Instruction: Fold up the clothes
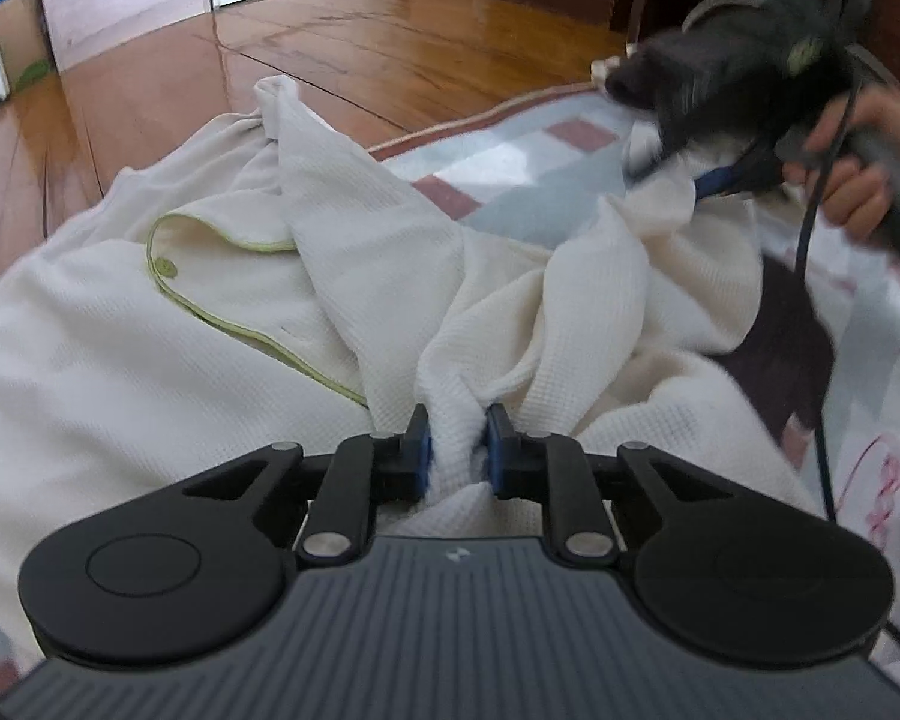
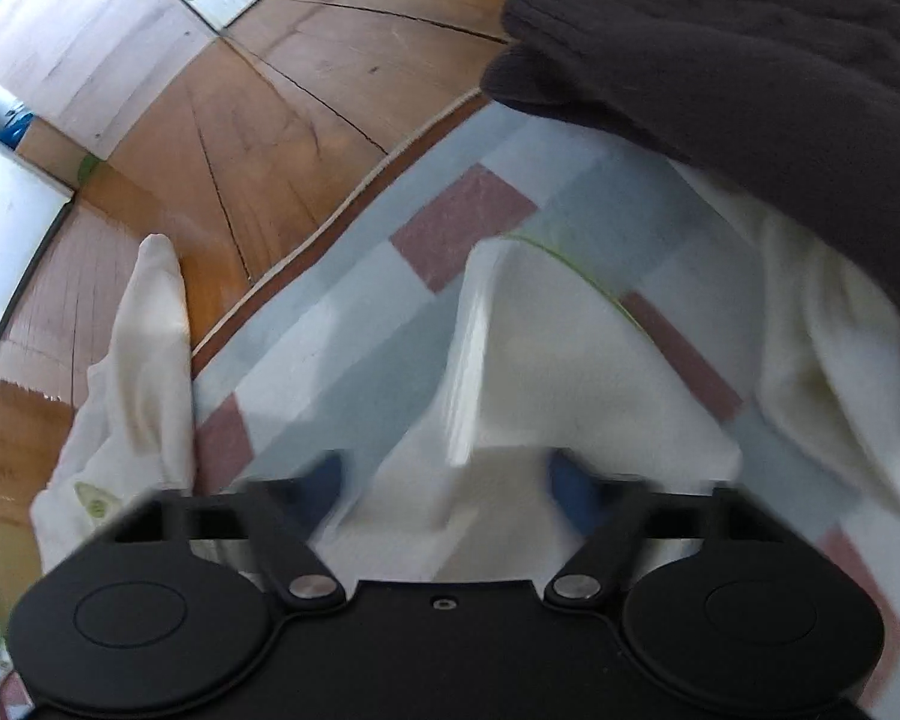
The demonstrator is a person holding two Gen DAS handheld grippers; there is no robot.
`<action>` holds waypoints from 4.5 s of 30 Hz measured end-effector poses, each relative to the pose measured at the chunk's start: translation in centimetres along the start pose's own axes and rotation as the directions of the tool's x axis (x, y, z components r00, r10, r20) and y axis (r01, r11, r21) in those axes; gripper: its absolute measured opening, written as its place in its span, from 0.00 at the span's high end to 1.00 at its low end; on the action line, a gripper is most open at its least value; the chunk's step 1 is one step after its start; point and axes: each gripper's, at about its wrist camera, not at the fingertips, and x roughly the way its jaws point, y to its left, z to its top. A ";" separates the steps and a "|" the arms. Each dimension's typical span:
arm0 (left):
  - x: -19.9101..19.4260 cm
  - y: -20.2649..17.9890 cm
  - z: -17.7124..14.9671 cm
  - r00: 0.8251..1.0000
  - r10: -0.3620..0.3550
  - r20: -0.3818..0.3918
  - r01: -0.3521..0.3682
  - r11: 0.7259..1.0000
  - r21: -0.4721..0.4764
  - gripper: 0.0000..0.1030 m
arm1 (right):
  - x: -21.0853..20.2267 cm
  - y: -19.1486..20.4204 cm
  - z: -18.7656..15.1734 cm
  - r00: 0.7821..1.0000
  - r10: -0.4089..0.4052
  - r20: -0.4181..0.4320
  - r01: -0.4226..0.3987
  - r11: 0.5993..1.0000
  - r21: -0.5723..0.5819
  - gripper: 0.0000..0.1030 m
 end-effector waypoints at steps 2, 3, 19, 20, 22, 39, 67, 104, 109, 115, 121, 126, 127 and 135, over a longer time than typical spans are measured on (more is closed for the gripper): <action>-0.4 0.7 -0.1 0.999 -0.018 0.032 0.019 0.999 -0.031 0.85 | -1.3 1.8 1.0 0.999 -0.032 0.005 0.033 0.990 -0.136 0.97; -0.6 0.9 -0.2 0.999 -0.019 0.044 0.021 0.999 -0.037 0.85 | -3.9 3.2 1.5 0.997 -0.023 0.069 0.038 0.973 -0.227 0.97; -0.2 -3.5 0.7 0.976 -0.212 0.045 0.215 0.974 -0.065 0.26 | -19.8 -9.0 11.0 0.662 -0.539 0.521 0.697 0.699 -0.162 0.79; -0.1 -3.3 0.6 0.979 -0.199 0.036 0.201 0.977 -0.074 0.26 | -18.3 -10.8 11.3 0.652 -0.599 0.464 0.720 0.681 -0.132 0.79; -0.1 -2.7 0.4 0.985 -0.171 0.032 0.174 0.980 -0.094 0.26 | -17.7 -11.1 9.0 0.679 -0.572 0.459 0.681 0.725 -0.103 0.71; -9.2 4.5 -2.5 0.945 0.326 -0.036 -0.320 0.894 -0.313 0.27 | -12.6 0.9 -17.6 0.961 0.277 0.021 -0.243 0.875 -0.418 0.45; -20.0 20.4 -17.7 0.949 0.226 -0.221 -0.316 0.670 -0.671 0.29 | -4.9 23.7 -25.9 0.765 0.402 -0.503 -0.644 0.499 -0.580 0.45; -37.2 25.1 -21.3 0.824 0.562 0.067 -0.051 0.192 -0.980 0.94 | -5.3 22.0 -24.5 0.934 0.356 0.003 -0.203 0.538 -0.818 0.99; -35.1 27.7 -23.8 0.854 0.512 0.086 0.031 0.115 -0.993 0.51 | -0.9 24.3 -24.2 0.989 0.114 0.089 0.016 0.523 -0.852 0.99; -29.7 23.4 -19.6 0.793 0.607 -0.061 -0.458 0.526 -0.717 0.41 | 0.8 20.9 -22.7 0.995 -0.014 0.097 0.085 0.619 -0.781 1.00; -24.6 19.0 -20.2 0.842 0.534 -0.077 -0.534 0.806 -0.255 0.37 | -4.5 19.3 -23.1 0.974 0.227 -0.006 -0.150 0.625 -0.766 0.88; -23.2 16.3 -20.6 0.886 0.458 -0.070 -0.460 0.888 -0.022 0.22 | -6.5 18.6 -23.9 0.929 0.358 -0.096 -0.315 0.628 -0.712 0.77; -22.8 16.2 -20.6 0.888 0.453 -0.076 -0.455 0.891 -0.004 0.21 | -6.5 18.5 -24.0 0.923 0.369 -0.108 -0.333 0.629 -0.702 0.77; -19.5 18.5 -20.1 0.896 0.406 -0.181 -0.397 0.914 0.085 0.20 | -7.4 19.7 -26.7 0.939 0.343 -0.006 -0.196 0.523 -0.829 0.74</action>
